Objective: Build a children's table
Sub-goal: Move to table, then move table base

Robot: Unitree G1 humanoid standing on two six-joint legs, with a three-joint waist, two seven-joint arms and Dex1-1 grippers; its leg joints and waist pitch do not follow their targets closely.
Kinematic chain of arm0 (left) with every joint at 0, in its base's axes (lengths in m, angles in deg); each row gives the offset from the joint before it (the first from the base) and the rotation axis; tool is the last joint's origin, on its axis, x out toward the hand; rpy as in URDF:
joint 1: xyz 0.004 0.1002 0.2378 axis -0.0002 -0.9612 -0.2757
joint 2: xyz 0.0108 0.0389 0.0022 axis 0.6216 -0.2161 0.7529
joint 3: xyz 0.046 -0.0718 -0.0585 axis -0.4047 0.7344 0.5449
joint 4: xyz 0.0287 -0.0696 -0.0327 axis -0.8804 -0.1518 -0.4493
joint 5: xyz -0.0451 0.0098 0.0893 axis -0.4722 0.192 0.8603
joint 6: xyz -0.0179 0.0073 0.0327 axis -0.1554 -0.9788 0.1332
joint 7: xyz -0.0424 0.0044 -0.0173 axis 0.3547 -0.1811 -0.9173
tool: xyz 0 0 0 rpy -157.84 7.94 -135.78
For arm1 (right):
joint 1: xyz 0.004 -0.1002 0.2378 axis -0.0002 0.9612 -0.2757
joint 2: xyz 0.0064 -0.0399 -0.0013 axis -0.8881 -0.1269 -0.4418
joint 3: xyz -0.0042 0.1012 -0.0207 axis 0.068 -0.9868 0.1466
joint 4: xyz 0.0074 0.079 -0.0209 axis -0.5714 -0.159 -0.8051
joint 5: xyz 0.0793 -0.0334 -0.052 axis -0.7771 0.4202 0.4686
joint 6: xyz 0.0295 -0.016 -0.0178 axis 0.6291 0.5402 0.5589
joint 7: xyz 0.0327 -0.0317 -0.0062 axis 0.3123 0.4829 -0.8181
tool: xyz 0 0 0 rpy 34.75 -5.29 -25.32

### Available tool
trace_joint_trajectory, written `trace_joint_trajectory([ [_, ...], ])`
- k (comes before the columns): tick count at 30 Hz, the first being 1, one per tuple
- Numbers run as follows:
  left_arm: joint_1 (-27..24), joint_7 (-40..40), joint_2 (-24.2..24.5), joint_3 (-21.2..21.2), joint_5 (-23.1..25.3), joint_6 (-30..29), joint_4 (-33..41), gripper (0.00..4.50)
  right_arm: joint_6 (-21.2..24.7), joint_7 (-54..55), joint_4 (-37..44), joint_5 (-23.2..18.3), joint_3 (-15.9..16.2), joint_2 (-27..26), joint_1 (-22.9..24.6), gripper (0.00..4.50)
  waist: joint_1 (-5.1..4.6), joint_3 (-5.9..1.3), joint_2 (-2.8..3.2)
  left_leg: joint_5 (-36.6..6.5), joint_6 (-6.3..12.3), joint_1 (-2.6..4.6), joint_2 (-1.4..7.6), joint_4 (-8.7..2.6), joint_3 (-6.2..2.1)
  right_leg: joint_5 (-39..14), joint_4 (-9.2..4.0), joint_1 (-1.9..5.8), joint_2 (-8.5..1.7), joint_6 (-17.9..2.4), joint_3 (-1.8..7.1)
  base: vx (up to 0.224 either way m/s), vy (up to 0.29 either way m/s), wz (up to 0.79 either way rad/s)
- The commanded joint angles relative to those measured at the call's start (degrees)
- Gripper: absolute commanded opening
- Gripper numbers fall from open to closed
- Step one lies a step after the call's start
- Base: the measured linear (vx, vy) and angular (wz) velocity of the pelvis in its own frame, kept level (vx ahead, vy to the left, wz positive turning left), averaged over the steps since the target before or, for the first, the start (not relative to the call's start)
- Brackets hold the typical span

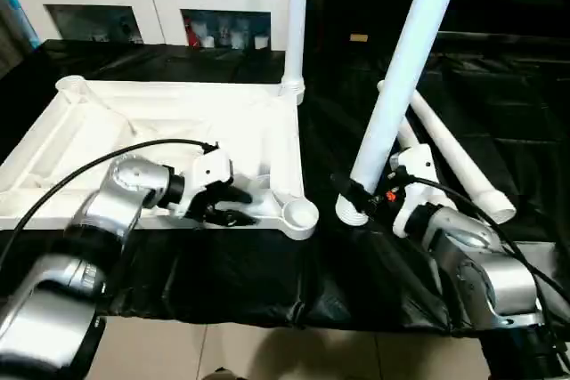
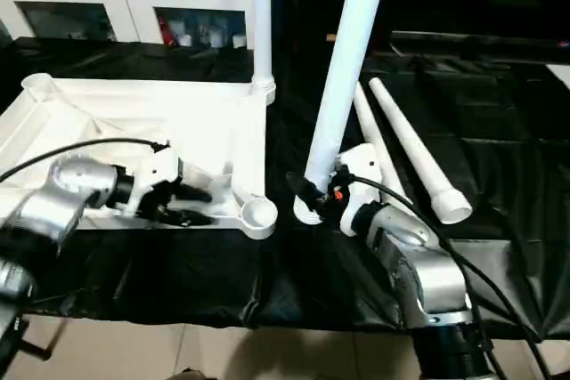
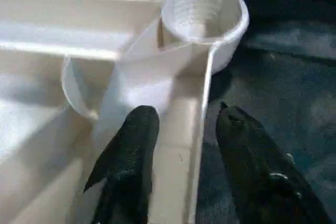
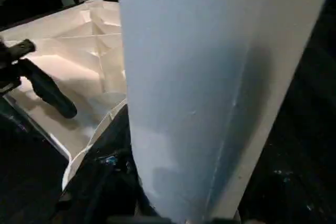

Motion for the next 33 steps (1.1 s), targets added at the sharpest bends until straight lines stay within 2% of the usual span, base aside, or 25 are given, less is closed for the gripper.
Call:
trace_joint_trajectory([
  [1,1.23,-1.85,0.06,-0.68,1.18,1.05,-2.30,1.78,-0.64,-0.53,0.49,-0.54,-0.38,0.36,-0.65,1.90,0.36,-4.13,0.87,-6.87,1.26,0.93,4.56,-4.26,-1.62,5.78,-3.16,3.02,-4.65,-18.15,2.07,0.000,0.000,0.00],
  [3,2.49,-2.74,-0.21,-0.46,1.71,1.84,-4.98,1.76,-0.42,-0.35,0.50,-0.76,-0.92,0.36,-0.67,1.90,0.33,-3.92,1.11,-9.45,0.40,1.08,4.82,-4.49,-1.62,2.50,-3.36,2.94,-4.77,-18.56,2.11,0.000,0.000,0.00],
  [5,2.80,-3.06,-0.26,-0.35,1.75,2.05,-5.64,1.59,-0.34,-0.33,0.51,-0.85,-1.04,0.36,-0.67,1.90,0.41,-3.81,1.29,-10.90,-0.17,1.30,4.93,-4.59,-1.45,0.49,-3.58,2.72,-4.77,-18.71,2.16,0.000,0.000,0.00],
  [6,3.35,-3.50,-0.36,-0.22,1.88,2.65,-6.87,1.35,-0.20,-0.26,0.57,-1.01,-1.09,0.38,-0.69,1.90,0.43,-3.73,1.25,-11.31,-0.44,1.23,4.96,-4.65,-1.42,-0.37,-3.68,2.78,-4.79,-18.67,2.21,0.000,0.000,0.00],
  [7,3.56,-3.71,-0.39,-0.19,1.93,2.86,-7.37,1.33,-0.15,-0.24,0.60,-1.10,-1.11,0.38,-0.69,1.90,0.48,-3.73,1.35,-11.48,-0.59,1.24,5.01,-4.68,-1.44,-0.67,-3.66,2.80,-4.85,-18.64,2.23,0.000,0.000,0.00],
  [8,4.14,-4.14,-0.51,-0.22,2.05,3.52,-8.81,1.33,-0.14,-0.22,0.62,-1.19,-1.11,0.37,-0.72,1.90,0.48,-3.76,1.28,-10.92,-0.58,1.18,4.95,-4.63,-1.35,-0.10,-3.60,2.85,-4.81,-18.64,2.25,0.000,0.000,0.00],
  [10,4.56,-4.44,-0.62,-0.14,2.15,4.02,-9.86,0.97,-0.22,-0.26,0.59,-1.17,-1.11,0.35,-0.74,1.90,0.59,-3.83,1.35,-9.23,-0.07,1.07,5.00,-4.55,-1.37,1.88,-3.43,2.91,-4.84,-18.70,2.22,0.000,0.000,0.00],
  [14,5.33,-5.20,-0.94,0.64,2.07,4.83,-12.00,0.80,-0.44,-0.33,0.45,-1.11,-0.91,0.16,-0.85,1.90,0.70,-3.90,1.32,-8.36,0.48,1.03,5.03,-4.47,-1.34,3.73,-3.23,2.99,-4.94,-19.15,2.13,0.000,0.000,0.00],
  [22,6.31,-6.10,-1.35,1.31,2.34,5.78,-14.44,0.08,-0.64,-0.34,-0.09,-1.07,-0.33,-0.12,-1.55,1.90,0.73,-3.73,1.18,-9.10,0.45,1.03,5.11,-4.59,-1.31,1.63,-3.45,2.92,-4.98,-19.10,2.18,0.000,0.000,0.00],
  [28,5.91,-5.17,-1.86,1.64,2.58,4.81,-14.70,0.01,-1.09,-0.23,-1.10,-0.77,0.27,-0.98,-3.00,1.90,0.60,-3.77,1.06,-8.26,0.99,0.94,5.12,-4.47,-1.23,2.71,-3.35,2.95,-5.13,-19.54,2.20,0.000,0.000,0.00],
  [31,4.29,-2.47,-2.57,0.98,3.53,4.01,-13.35,0.01,-1.61,0.20,-3.35,-0.29,0.77,-2.11,-5.20,1.90,0.51,-3.74,1.08,-8.46,0.84,0.92,5.14,-4.54,-1.28,1.73,-3.38,2.94,-5.14,-19.46,2.19,0.000,0.000,0.00],
  [33,4.01,-0.85,-2.86,0.72,4.23,3.95,-13.17,0.00,-1.76,0.40,-4.18,-0.05,0.88,-2.38,-5.91,1.90,0.47,-3.60,1.05,-9.88,0.47,1.17,5.24,-4.64,-1.21,-0.41,-3.63,2.67,-5.07,-19.46,2.18,0.000,0.000,0.00],
])
